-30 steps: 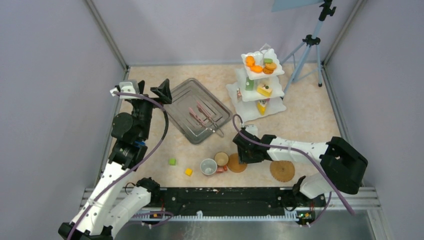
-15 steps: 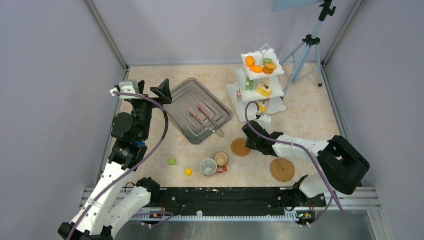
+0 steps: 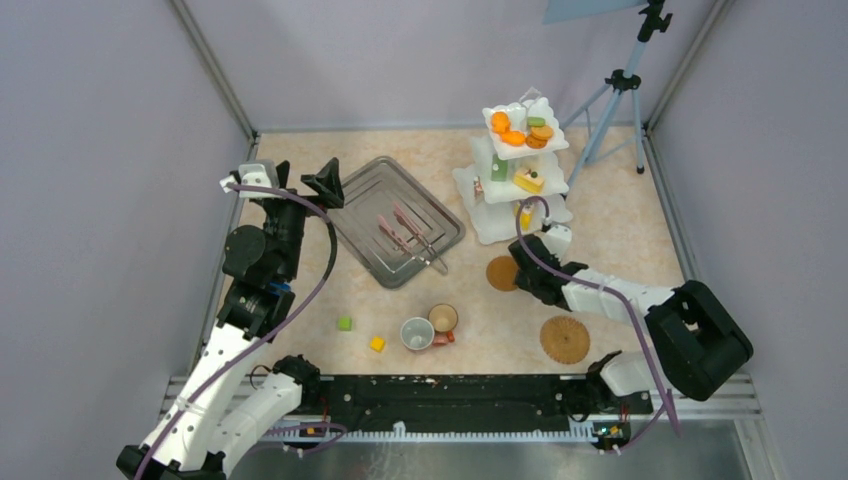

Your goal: Serve the afternoon tea

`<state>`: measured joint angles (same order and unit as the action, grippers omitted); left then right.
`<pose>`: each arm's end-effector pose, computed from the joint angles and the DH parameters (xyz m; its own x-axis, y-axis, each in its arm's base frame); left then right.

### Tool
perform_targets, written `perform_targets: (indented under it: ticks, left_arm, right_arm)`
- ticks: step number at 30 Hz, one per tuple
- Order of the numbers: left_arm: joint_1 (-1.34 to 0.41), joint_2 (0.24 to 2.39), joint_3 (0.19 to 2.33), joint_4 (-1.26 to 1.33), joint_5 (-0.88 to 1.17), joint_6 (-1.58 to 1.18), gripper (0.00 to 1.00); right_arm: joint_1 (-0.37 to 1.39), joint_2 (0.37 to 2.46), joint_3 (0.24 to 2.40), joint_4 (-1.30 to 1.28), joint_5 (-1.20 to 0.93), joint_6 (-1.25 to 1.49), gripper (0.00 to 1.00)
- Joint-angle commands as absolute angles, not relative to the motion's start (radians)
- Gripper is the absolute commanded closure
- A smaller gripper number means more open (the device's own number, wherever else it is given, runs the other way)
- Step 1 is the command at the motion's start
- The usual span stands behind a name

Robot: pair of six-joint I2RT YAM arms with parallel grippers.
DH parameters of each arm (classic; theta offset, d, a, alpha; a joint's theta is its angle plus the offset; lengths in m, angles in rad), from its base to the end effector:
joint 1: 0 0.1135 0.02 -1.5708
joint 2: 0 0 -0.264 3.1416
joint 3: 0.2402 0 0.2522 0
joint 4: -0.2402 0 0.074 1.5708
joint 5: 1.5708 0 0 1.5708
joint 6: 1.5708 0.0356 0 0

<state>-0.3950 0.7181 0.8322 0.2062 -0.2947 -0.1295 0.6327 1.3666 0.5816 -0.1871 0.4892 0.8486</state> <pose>0.1519 -0.0521 0.4087 0.2735 -0.2479 -0.9294 0.1503 0.9654 -0.2132 0.2047 0.1294 0.1542 -0.6718 0.3288 -0.6638 0.2960 0.9406 0.1663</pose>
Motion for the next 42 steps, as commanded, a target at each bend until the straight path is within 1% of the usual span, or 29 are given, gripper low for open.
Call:
perform_targets:
  ticks: [1,4,6,8,10,11,13,14,15,16,17,18,19,23,25,27,34,38,39,42]
  left_arm:
    - [-0.396,0.716,0.854,0.227,-0.28,-0.14,0.01]
    - [-0.396,0.718,0.855,0.227,-0.28,-0.14,0.01]
    - [-0.396,0.719,0.855,0.227,-0.282,-0.14,0.01]
    - [-0.396,0.718,0.855,0.227,-0.281,-0.14,0.01]
    - [-0.396,0.719,0.855,0.226,-0.282,-0.14,0.01]
    - [-0.396,0.719,0.855,0.226,-0.282,-0.14,0.01]
    - [-0.395,0.72,0.855,0.225,-0.28,-0.14,0.01]
    - [-0.395,0.719,0.857,0.225,-0.278,-0.14,0.01]
    - [-0.395,0.719,0.858,0.225,-0.275,-0.141,0.01]
    - [-0.396,0.718,0.858,0.223,-0.274,-0.143,0.01]
    - [-0.396,0.716,0.858,0.224,-0.273,-0.143,0.01]
    - [-0.395,0.717,0.857,0.224,-0.273,-0.143,0.01]
    - [-0.395,0.719,0.856,0.223,-0.275,-0.142,0.01]
    - [-0.394,0.723,0.857,0.225,-0.278,-0.14,0.01]
    - [-0.395,0.726,0.857,0.224,-0.276,-0.141,0.01]
    - [-0.396,0.726,0.857,0.225,-0.269,-0.145,0.01]
    - [-0.396,0.723,0.856,0.224,-0.277,-0.141,0.01]
    - [-0.395,0.724,0.856,0.225,-0.277,-0.14,0.01]
    - [-0.396,0.723,0.857,0.225,-0.278,-0.14,0.01]
    - [-0.396,0.721,0.855,0.225,-0.28,-0.14,0.01]
  right_arm:
    - [0.579,1.347,0.554,-0.251,0.523,0.815,0.69]
    - [0.572,1.333,0.562,-0.233,0.523,0.787,0.69]
    - [0.572,1.323,0.567,-0.2,0.48,0.739,0.67]
    - [0.572,1.307,0.583,-0.179,0.426,0.678,0.63]
    - [0.584,1.256,0.634,-0.235,0.394,0.629,0.57]
    - [0.614,1.233,0.667,-0.277,0.412,0.6,0.55]
    - [0.741,1.141,0.738,-0.356,0.53,0.55,0.38]
    - [0.787,1.117,0.771,-0.378,0.537,0.505,0.33]
    - [0.813,1.105,0.797,-0.384,0.494,0.471,0.28]
    - [0.821,1.111,0.81,-0.372,0.387,0.443,0.25]
    - [0.822,1.132,0.82,-0.354,0.257,0.423,0.24]
    - [0.829,1.17,0.832,-0.346,0.12,0.418,0.25]
    - [0.851,1.211,0.847,-0.354,0.053,0.428,0.27]
    - [1.015,1.339,0.933,-0.451,0.136,0.473,0.28]
    - [1.053,1.374,0.962,-0.493,0.197,0.496,0.29]
    - [1.065,1.402,0.972,-0.496,0.21,0.504,0.33]
    - [1.074,1.525,0.988,-0.458,0.187,0.531,0.58]
    - [1.078,1.551,1.013,-0.445,0.196,0.519,0.69]
    - [1.078,1.55,1.017,-0.448,0.207,0.519,0.73]
    - [1.077,1.526,1.04,-0.498,0.268,0.502,0.93]
